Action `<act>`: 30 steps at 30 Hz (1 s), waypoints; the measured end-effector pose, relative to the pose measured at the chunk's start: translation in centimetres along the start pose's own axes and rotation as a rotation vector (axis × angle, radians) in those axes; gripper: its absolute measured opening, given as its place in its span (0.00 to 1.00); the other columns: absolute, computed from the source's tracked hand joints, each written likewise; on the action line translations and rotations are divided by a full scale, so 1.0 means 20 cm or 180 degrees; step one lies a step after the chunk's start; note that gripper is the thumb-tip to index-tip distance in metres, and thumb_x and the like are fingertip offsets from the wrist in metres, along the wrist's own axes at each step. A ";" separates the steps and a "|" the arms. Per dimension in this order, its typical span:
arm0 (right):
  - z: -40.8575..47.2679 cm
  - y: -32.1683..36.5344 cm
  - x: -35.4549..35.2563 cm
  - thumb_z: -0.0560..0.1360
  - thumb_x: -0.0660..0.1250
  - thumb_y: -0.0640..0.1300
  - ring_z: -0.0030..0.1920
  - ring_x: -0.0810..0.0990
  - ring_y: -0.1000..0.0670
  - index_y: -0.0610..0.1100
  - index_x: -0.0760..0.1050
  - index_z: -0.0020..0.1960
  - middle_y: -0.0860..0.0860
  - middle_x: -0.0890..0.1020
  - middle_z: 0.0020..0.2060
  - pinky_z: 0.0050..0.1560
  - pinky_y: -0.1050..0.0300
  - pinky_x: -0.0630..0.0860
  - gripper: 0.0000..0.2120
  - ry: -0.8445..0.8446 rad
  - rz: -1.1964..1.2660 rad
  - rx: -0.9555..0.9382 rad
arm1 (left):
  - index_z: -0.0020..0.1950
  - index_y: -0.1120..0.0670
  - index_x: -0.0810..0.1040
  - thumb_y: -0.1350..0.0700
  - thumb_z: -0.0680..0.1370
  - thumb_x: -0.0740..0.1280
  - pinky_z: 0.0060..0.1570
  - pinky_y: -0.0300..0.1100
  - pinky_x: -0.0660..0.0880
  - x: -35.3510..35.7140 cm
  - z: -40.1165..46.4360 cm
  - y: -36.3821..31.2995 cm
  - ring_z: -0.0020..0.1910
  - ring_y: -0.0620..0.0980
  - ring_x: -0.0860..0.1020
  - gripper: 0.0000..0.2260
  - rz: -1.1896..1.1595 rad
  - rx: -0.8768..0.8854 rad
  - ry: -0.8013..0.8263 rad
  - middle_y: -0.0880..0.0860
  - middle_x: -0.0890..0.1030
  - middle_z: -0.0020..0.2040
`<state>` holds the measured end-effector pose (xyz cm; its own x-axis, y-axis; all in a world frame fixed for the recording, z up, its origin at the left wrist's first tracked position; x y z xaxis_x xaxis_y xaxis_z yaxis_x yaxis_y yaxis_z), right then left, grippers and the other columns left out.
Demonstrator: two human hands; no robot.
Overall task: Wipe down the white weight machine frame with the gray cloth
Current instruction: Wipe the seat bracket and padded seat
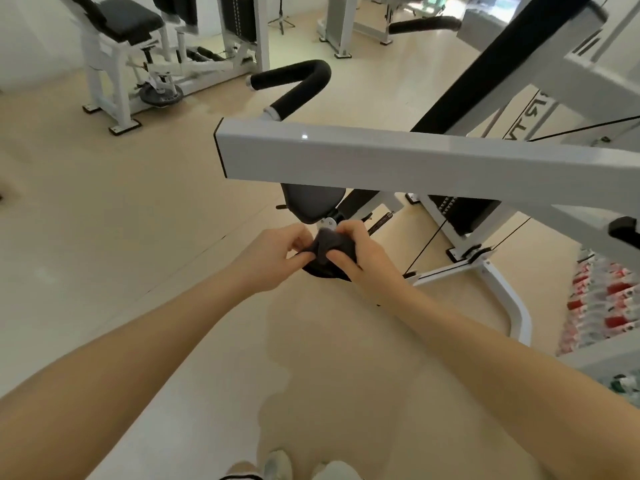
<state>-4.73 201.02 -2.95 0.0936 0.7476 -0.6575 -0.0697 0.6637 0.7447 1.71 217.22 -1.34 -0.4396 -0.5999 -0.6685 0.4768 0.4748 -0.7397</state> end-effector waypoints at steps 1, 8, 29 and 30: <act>0.02 0.01 0.03 0.78 0.62 0.47 0.44 0.75 0.57 0.57 0.61 0.54 0.56 0.74 0.44 0.42 0.68 0.73 0.11 0.0075 0.0016 0.0032 | 0.44 0.53 0.72 0.61 0.76 0.65 0.47 0.37 0.72 -0.01 -0.02 0.03 0.46 0.50 0.77 0.04 -0.0063 -0.0130 -0.0008 0.51 0.79 0.44; 0.19 0.18 0.30 0.68 0.74 0.47 0.49 0.66 0.78 0.46 0.62 0.66 0.67 0.66 0.47 0.41 0.83 0.65 0.31 0.0452 0.0270 0.0019 | 0.44 0.55 0.71 0.59 0.76 0.62 0.36 0.40 0.67 -0.23 -0.13 0.33 0.37 0.51 0.73 0.02 -0.0336 -0.0728 -0.0230 0.55 0.77 0.41; 1.34 0.79 1.46 0.77 0.58 0.38 0.56 0.76 0.41 0.43 0.71 0.56 0.41 0.78 0.50 0.60 0.45 0.73 0.08 -0.0538 0.1968 0.2574 | 0.52 0.47 0.74 0.53 0.71 0.71 0.38 0.35 0.71 -1.48 0.08 1.61 0.43 0.45 0.79 0.12 -0.0574 -0.0769 0.0848 0.43 0.78 0.48; 1.40 0.77 1.47 0.78 0.58 0.38 0.57 0.76 0.41 0.42 0.71 0.59 0.40 0.77 0.54 0.61 0.45 0.72 0.11 -0.0595 0.1962 0.2559 | 0.51 0.47 0.75 0.54 0.71 0.71 0.39 0.36 0.73 -1.49 0.14 1.65 0.43 0.45 0.79 0.11 -0.0524 -0.0735 0.0962 0.43 0.79 0.47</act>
<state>24.67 232.56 -7.66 0.4246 0.8915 -0.1581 0.5207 -0.0975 0.8482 32.56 248.98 -5.55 -0.7158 -0.4802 -0.5071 0.2134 0.5409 -0.8135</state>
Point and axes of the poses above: each hand's wrist, its own z-axis towards the middle knuckle, its own x-axis out of the palm, y = z × x, the point moved 1 cm from there along z, towards the middle knuckle
